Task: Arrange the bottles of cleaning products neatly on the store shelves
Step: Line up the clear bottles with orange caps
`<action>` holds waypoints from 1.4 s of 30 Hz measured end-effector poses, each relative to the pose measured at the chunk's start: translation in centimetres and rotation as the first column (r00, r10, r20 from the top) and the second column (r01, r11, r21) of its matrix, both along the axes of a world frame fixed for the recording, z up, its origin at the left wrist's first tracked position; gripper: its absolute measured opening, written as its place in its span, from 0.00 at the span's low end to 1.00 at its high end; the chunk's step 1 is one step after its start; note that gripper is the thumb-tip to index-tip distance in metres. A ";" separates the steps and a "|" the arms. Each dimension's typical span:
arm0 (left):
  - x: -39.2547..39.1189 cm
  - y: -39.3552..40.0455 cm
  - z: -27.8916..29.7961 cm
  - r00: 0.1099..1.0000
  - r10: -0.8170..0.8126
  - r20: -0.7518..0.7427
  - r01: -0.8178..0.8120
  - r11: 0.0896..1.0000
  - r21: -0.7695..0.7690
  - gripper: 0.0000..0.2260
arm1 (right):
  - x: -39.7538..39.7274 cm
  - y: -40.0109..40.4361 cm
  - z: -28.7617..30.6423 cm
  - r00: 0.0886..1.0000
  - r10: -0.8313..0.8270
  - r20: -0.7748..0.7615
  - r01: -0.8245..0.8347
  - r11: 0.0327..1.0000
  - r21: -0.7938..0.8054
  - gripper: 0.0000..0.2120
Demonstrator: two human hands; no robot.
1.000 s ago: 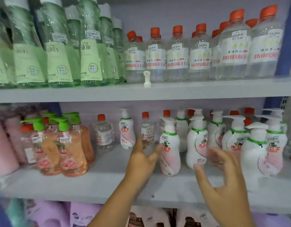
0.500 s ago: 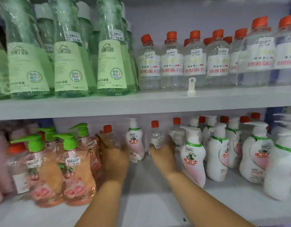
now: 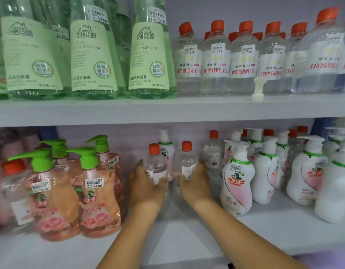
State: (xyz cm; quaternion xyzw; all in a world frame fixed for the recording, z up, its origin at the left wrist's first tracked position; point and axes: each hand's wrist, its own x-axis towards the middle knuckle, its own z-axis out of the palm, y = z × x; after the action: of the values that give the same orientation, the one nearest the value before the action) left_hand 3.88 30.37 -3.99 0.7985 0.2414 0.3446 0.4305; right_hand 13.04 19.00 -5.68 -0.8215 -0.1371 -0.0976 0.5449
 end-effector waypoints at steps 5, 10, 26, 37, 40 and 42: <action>-6.3 -1.9 -1.2 0.969 -0.219 0.116 0.214 0.975 0.054 0.33 | -6.7 -5.6 -0.5 0.974 0.227 0.013 -0.227 0.966 0.126 0.44; -9.2 -2.1 -1.4 0.925 -0.352 0.141 0.365 0.928 -0.079 0.40 | -9.3 -10.5 1.0 0.915 0.402 -0.039 -0.397 0.913 0.098 0.44; -12.4 -11.5 -0.4 0.992 -0.039 0.121 0.051 0.994 -0.098 0.35 | -12.4 -16.5 2.9 0.942 0.329 -0.069 -0.325 0.944 0.060 0.30; -17.9 -22.4 9.6 0.932 0.046 0.358 -0.046 0.999 -0.008 0.36 | -17.8 -27.9 13.9 0.894 0.411 0.180 -0.431 0.898 0.090 0.26; -18.7 -24.7 15.2 0.916 0.024 0.399 -0.046 0.998 0.046 0.37 | -17.8 -30.0 19.1 0.867 0.409 0.284 -0.453 0.885 0.106 0.23; -18.6 -25.6 18.8 0.911 0.002 0.413 -0.054 0.992 0.114 0.36 | -17.1 -31.0 22.6 0.852 0.402 0.335 -0.462 0.878 0.122 0.21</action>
State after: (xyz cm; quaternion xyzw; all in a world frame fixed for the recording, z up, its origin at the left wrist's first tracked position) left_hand -14.68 4.74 14.84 0.7293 0.1350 0.5255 0.4169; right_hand -4.06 -11.96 16.93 -0.6864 -0.3895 -0.1085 0.6045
